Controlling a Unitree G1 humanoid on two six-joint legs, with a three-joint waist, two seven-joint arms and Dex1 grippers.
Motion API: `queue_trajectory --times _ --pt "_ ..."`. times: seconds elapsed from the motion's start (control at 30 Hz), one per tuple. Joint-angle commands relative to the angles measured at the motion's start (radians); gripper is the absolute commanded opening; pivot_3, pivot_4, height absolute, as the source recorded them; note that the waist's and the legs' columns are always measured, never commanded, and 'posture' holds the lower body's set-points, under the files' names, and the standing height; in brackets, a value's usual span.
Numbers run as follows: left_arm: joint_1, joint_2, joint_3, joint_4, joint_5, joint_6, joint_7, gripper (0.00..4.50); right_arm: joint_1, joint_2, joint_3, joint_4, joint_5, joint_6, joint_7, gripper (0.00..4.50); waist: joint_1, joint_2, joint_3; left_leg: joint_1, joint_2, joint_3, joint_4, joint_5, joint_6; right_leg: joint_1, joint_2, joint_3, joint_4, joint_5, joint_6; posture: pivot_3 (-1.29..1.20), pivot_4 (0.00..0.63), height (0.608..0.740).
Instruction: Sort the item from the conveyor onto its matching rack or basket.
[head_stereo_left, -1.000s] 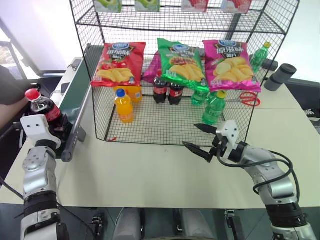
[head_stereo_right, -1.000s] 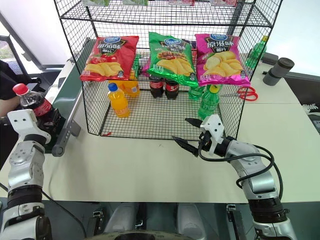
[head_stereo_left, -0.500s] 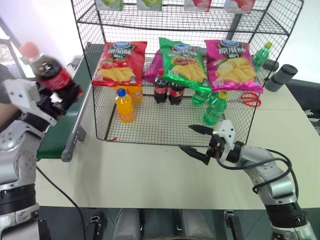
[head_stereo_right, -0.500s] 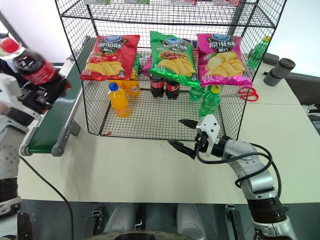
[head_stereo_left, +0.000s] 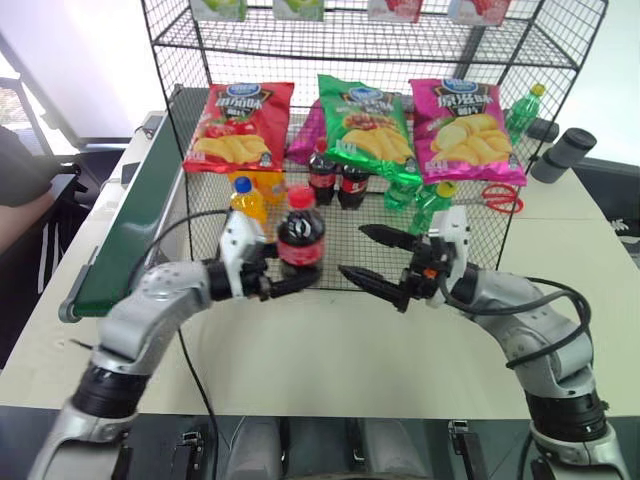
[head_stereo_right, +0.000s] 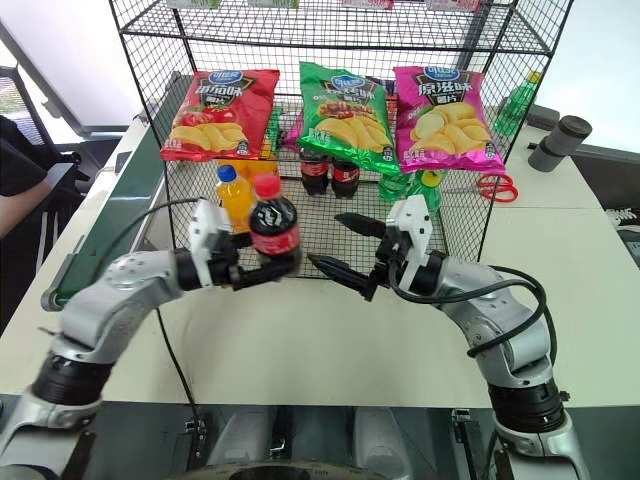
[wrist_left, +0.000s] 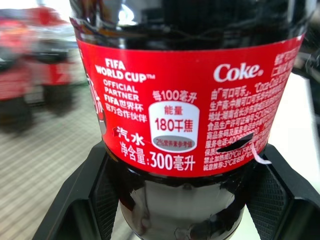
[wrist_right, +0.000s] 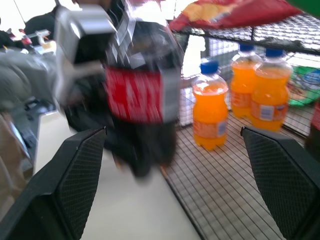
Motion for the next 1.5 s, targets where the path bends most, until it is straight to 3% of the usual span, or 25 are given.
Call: queue_trajectory --times 0.03,0.4,0.57,0.67,0.77,0.83,1.0,1.2,1.5 --pt "-0.055 -0.049 -0.035 0.007 0.042 -0.084 -0.05 2.86 -0.014 0.011 0.001 -0.061 0.039 0.033 -0.034 4.5 0.0 0.0 0.0 0.0 0.0 0.0 0.0 0.0 0.0 0.0 0.001 0.0 0.0 0.0 0.0 0.0 0.15 0.74" --pt "-0.105 -0.128 -0.099 0.057 0.126 -0.143 -0.138 2.86 0.003 0.031 0.024 -0.096 0.073 0.075 -0.079 4.5 -0.001 0.0 0.0 0.0 0.001 -0.001 0.0 0.0 0.0 0.0 0.005 0.001 0.0 0.0 0.0 0.0 0.15 0.74" --pt "-0.101 -0.133 -0.086 0.063 0.15 -0.149 -0.139 2.86 0.009 0.025 0.021 -0.095 0.085 0.074 -0.073 3.01 -0.001 0.0 0.0 0.0 0.001 -0.001 0.0 0.0 0.0 0.0 0.005 0.001 0.0 0.0 0.0 0.0 0.15 0.74" --pt "-0.094 -0.134 -0.071 0.061 0.125 -0.112 -0.142 2.86 0.005 0.025 0.026 -0.088 0.065 0.059 -0.075 3.01 -0.002 0.0 0.0 0.0 0.001 -0.001 0.0 0.0 0.0 0.0 0.005 0.001 0.0 0.0 0.0 0.0 0.15 0.74" --pt "-0.078 -0.13 -0.062 0.066 0.156 -0.128 -0.113 4.36 -0.001 0.029 0.03 -0.073 0.046 0.042 -0.075 3.01 -0.002 0.0 0.0 0.0 0.001 -0.001 0.0 0.0 0.0 0.0 0.005 0.001 0.0 0.0 0.0 0.0 0.15 0.74" --pt "-0.055 -0.118 -0.045 0.072 0.179 -0.142 -0.085 4.47 -0.007 0.036 0.033 -0.05 0.002 0.004 -0.087 3.01 -0.003 0.0 0.0 0.0 0.001 -0.001 0.0 0.0 0.0 0.0 0.005 0.001 0.0 0.0 0.0 0.0 0.15 0.74" --pt "0.043 -0.082 0.03 0.096 0.216 -0.182 -0.013 4.47 -0.027 0.09 0.041 0.094 -0.169 -0.146 -0.165 3.01 -0.005 0.0 0.0 0.0 0.001 -0.001 0.0 0.0 0.0 -0.001 0.005 0.001 0.001 0.0 0.0 0.0 0.15 0.74" --pt "0.166 -0.085 0.135 0.098 0.248 -0.223 0.109 4.47 -0.076 0.243 0.104 0.404 -0.426 -0.448 -0.315 3.01 -0.005 0.0 0.0 0.0 0.001 0.0 0.0 0.0 0.0 -0.001 0.004 0.001 0.001 0.0 0.0 0.0 0.15 0.74" --pt "0.189 -0.134 0.164 0.055 0.236 -0.249 0.166 4.47 -0.255 0.39 0.071 0.836 -0.526 -0.725 -0.404 3.01 -0.008 0.001 0.0 0.0 0.001 0.001 0.0 0.0 0.0 -0.002 0.001 0.001 0.003 0.0 0.0 0.0 0.15 0.74"
